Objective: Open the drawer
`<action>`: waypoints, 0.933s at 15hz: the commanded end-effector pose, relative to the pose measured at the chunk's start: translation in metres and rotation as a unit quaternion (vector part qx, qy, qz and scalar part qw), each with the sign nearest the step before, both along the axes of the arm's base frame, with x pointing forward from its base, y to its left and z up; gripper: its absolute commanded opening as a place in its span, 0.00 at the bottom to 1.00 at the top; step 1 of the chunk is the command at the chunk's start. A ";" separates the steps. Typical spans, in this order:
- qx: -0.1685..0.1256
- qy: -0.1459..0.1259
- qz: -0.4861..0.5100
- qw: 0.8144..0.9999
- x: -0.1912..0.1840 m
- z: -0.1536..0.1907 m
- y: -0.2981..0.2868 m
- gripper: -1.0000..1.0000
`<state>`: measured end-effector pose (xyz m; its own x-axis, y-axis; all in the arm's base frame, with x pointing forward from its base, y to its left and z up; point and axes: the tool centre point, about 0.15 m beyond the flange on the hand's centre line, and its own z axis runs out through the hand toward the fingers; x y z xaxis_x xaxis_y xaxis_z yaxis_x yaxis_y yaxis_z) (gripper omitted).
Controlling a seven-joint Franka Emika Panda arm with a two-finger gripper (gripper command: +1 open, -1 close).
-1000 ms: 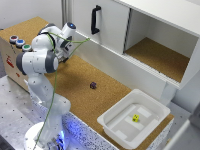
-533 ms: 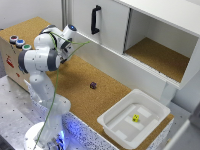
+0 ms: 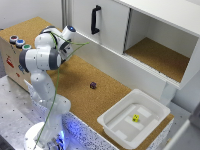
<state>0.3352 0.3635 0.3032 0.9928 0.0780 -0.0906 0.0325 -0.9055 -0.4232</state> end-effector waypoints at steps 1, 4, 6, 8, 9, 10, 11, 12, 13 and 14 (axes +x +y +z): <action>0.025 -0.012 -0.011 1.000 -0.004 -0.017 -0.002 0.00; 0.024 -0.007 -0.027 0.999 -0.009 -0.021 -0.017 0.00; 0.021 -0.008 -0.042 0.999 -0.012 -0.024 -0.031 0.00; 0.022 -0.010 -0.063 0.998 -0.015 -0.027 -0.051 0.00; 0.021 -0.010 -0.073 0.997 -0.015 -0.028 -0.062 0.00; 0.020 -0.009 -0.080 0.997 -0.016 -0.030 -0.073 0.00; 0.020 -0.006 -0.084 0.996 -0.015 -0.033 -0.082 0.00; 0.017 0.000 -0.084 0.996 -0.014 -0.037 -0.090 0.00; 0.013 0.006 -0.079 0.997 -0.013 -0.042 -0.098 0.00; 0.011 0.012 -0.079 0.997 -0.012 -0.047 -0.104 0.00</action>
<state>0.3356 0.3177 0.3011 0.9953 -0.0276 -0.0933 -0.0633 -0.9118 -0.4057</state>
